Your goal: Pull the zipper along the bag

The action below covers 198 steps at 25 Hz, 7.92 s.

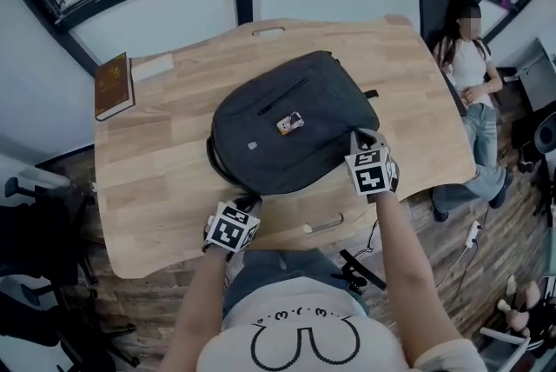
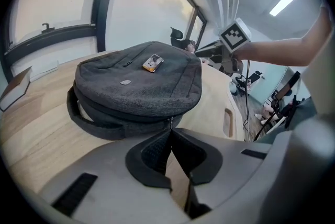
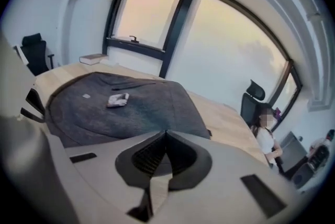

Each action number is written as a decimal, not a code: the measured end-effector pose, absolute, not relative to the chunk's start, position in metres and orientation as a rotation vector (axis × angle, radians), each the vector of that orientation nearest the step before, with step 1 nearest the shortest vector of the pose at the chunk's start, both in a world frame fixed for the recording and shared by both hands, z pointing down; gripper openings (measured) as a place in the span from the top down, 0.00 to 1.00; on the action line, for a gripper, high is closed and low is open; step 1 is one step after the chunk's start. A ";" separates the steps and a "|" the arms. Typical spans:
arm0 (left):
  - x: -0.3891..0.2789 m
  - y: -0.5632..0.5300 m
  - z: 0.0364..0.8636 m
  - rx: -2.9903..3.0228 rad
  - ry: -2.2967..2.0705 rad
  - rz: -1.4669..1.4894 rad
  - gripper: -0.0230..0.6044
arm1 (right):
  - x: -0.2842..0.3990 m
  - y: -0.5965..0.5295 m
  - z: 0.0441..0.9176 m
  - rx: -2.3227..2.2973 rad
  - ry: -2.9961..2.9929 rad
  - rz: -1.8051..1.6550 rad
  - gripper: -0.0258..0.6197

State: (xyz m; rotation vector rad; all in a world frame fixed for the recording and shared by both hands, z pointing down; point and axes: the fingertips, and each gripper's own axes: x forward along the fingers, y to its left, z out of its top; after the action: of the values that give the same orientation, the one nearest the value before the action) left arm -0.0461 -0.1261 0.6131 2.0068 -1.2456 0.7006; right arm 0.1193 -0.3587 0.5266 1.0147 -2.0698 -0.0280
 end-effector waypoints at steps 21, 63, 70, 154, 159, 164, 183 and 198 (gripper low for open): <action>0.015 -0.150 0.616 2.042 -1.196 0.805 0.94 | 0.027 -0.171 0.573 -0.076 -2.255 -0.030 0.56; -0.191 -0.222 0.612 2.066 -1.272 0.884 0.91 | 0.024 -0.172 0.599 0.132 -1.992 -0.118 0.81; -0.171 -0.212 0.603 2.141 -1.152 0.876 0.94 | 0.036 -0.180 0.602 0.204 -1.956 -0.101 0.80; -0.099 -0.322 0.620 2.145 -1.236 0.945 0.92 | 0.115 -0.178 0.595 0.198 -1.997 -0.057 0.84; -0.115 -0.318 0.619 2.088 -1.321 0.932 0.92 | 0.119 -0.211 0.596 0.297 -1.949 -0.130 0.82; -0.115 -0.305 0.604 2.161 -1.319 0.972 0.86 | 0.117 -0.229 0.594 0.369 -1.931 -0.205 0.80; -0.130 -0.225 0.470 2.362 -1.532 0.369 0.74 | 0.093 -0.230 0.447 1.345 -2.310 0.273 0.52; -0.136 -0.184 0.370 2.474 -1.733 0.107 0.94 | 0.096 -0.177 0.345 1.584 -2.394 0.066 0.88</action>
State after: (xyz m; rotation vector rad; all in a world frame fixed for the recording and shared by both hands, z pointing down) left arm -0.1362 -0.1835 0.3702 2.4739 -1.7329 0.1068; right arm 0.0963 -0.1771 0.3452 1.5840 -2.3935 0.0664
